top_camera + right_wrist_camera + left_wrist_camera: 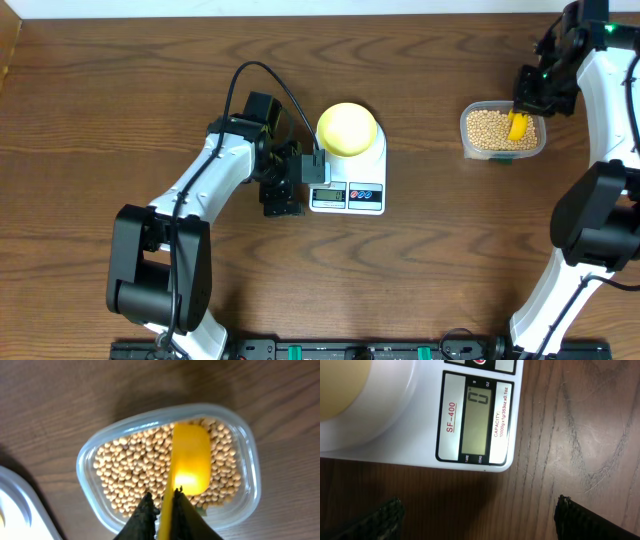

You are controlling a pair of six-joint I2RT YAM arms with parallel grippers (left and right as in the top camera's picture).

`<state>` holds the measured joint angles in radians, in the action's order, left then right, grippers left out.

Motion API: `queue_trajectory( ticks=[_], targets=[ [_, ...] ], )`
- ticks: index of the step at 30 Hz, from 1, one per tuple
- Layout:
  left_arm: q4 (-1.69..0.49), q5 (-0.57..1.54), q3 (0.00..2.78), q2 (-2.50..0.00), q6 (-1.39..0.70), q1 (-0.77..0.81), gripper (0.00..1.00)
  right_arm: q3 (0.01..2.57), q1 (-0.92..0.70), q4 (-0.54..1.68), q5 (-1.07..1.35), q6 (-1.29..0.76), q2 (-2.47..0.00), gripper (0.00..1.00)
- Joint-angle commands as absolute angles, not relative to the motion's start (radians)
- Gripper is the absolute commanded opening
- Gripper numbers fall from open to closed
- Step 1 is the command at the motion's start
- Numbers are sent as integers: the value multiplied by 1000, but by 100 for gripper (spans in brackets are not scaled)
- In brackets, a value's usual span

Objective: Scoop item into bowl and weigh 50g on scale
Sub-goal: 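Grasp the scoop handle with the right gripper and dig into soybeans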

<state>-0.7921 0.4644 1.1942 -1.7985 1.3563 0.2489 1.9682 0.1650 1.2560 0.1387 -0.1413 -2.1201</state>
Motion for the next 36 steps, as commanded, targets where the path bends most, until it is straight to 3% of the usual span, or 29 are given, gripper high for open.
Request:
queue_trajectory(
  ticks=[1,11,18,20,23,30,34,36],
  targets=[
    [-798,459,1182,-1777,1341,247,98,1981,155,1272,149,-161,-2128,17],
    [-798,459,1182,-1777,1341,247,98,1981,157,1195,81,-149,-2128,33],
    [-798,459,1182,-1777,1341,247,98,1981,157,1116,39,-149,-2128,34],
    [-798,459,1182,-1777,1341,247,98,1981,157,1106,43,-152,-2128,30],
    [-798,459,1182,-1777,1341,247,98,1981,155,1125,44,-165,-2129,1],
    [-798,459,1182,-1777,1341,247,98,1981,155,1229,44,-164,-2129,1],
    [-798,459,1182,-1777,1341,247,98,1981,155,1253,56,-164,-2129,5],
    [-798,459,1182,-1777,1341,247,98,1981,155,1241,55,-163,-2129,19]
  ],
)
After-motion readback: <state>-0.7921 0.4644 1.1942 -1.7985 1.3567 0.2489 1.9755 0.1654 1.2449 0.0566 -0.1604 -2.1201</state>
